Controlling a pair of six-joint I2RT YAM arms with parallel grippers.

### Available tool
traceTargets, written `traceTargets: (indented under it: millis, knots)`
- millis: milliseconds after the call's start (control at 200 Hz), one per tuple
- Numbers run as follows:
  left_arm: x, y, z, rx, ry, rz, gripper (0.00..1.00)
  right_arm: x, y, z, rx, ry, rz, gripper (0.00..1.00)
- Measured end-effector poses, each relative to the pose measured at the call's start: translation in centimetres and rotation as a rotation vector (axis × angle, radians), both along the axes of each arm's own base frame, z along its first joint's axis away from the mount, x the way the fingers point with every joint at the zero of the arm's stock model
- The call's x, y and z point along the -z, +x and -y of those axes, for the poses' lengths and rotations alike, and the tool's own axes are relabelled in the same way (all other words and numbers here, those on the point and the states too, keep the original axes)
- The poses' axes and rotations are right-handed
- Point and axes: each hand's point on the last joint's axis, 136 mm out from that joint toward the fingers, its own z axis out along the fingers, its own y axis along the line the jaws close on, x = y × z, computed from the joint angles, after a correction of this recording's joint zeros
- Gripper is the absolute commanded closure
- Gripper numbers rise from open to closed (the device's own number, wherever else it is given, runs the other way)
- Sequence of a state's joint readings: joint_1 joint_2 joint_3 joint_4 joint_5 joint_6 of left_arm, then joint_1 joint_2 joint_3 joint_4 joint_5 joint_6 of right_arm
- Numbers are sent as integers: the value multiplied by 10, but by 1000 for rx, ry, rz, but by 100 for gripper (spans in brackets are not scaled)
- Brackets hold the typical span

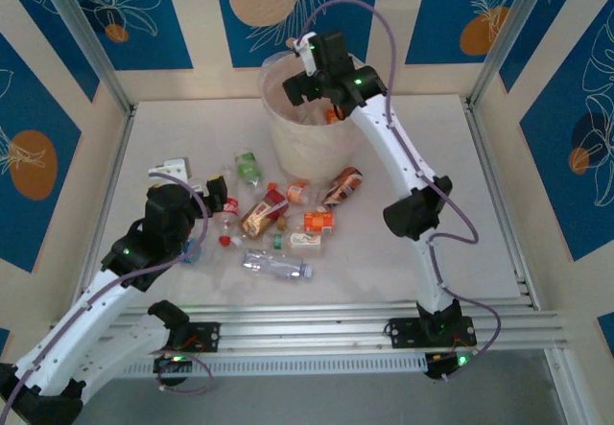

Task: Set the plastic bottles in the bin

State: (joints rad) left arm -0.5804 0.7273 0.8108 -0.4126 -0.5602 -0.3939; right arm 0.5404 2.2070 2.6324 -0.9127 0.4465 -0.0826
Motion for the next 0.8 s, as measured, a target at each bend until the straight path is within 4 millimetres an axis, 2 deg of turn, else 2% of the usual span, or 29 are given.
traceTargets:
  millis: [105, 200, 270, 335, 405, 470, 635, 800]
  knots:
    - [0, 0, 0, 0, 0, 0, 1, -43, -25, 24, 58, 70, 46, 1]
    - [0, 0, 0, 0, 0, 0, 0, -73, -52, 51, 120, 135, 76, 1]
    - [0, 0, 0, 1, -1, 0, 0, -85, -72, 69, 164, 183, 87, 1]
    - [0, 0, 0, 1, -1, 0, 1, -85, -89, 86, 211, 219, 82, 1]
    - [0, 0, 0, 1, -1, 1, 1, -71, -106, 102, 265, 245, 52, 1]
    - [0, 0, 0, 1, -2, 2, 0, -51, -121, 117, 320, 268, 13, 1]
    - [-1, 0, 0, 1, -4, 4, 1, 15, -152, 154, 467, 314, -111, 1]
    - [-1, 1, 1, 0, -9, 6, 1, 78, -172, 181, 603, 360, -238, 1]
